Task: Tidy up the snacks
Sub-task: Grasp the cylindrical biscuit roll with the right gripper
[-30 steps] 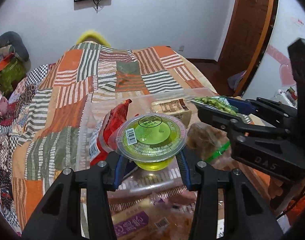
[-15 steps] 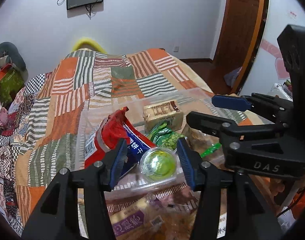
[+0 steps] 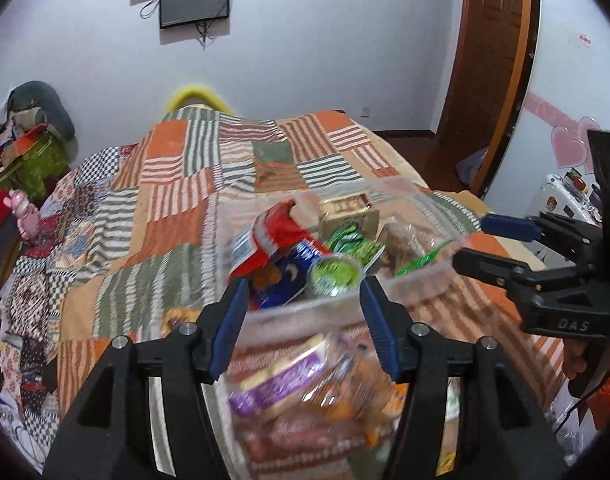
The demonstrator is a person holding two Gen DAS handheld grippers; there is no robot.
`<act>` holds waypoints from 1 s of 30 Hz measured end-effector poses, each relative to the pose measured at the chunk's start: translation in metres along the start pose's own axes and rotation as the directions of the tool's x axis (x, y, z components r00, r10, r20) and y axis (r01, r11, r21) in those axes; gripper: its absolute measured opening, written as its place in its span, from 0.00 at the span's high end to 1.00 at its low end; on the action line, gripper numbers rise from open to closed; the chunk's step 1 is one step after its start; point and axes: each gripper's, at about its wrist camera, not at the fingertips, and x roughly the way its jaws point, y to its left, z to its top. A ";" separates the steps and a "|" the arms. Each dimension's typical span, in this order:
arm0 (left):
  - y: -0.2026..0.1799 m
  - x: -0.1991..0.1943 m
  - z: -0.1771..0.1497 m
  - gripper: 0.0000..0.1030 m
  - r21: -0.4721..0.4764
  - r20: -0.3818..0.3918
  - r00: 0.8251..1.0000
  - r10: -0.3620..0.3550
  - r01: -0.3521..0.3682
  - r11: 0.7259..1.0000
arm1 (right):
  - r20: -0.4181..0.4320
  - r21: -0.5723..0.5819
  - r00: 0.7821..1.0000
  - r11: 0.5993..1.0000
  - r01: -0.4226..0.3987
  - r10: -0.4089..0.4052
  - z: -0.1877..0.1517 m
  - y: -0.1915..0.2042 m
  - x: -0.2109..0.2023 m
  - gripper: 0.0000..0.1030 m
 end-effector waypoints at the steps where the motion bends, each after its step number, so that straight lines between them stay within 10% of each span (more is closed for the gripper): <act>1: 0.002 -0.003 -0.005 0.42 -0.002 -0.003 1.000 0.007 -0.007 1.000 | -0.006 0.000 1.000 1.000 -0.004 0.004 -0.005 0.003 -0.001 0.37; 18: 0.017 -0.013 -0.091 0.40 -0.065 -0.135 0.991 0.004 -0.013 0.998 | -0.206 0.032 0.976 0.998 -0.061 0.066 -0.077 0.044 0.043 0.35; 24: 0.004 -0.014 -0.094 0.40 -0.062 -0.137 0.990 -0.028 0.020 0.998 | -0.193 0.019 0.979 0.998 -0.067 0.070 -0.081 0.043 0.036 0.65; 30: -0.020 -0.019 -0.097 0.40 -0.028 -0.141 0.988 -0.068 0.065 0.997 | -0.185 0.030 0.982 0.999 -0.029 0.034 -0.091 0.024 0.015 0.67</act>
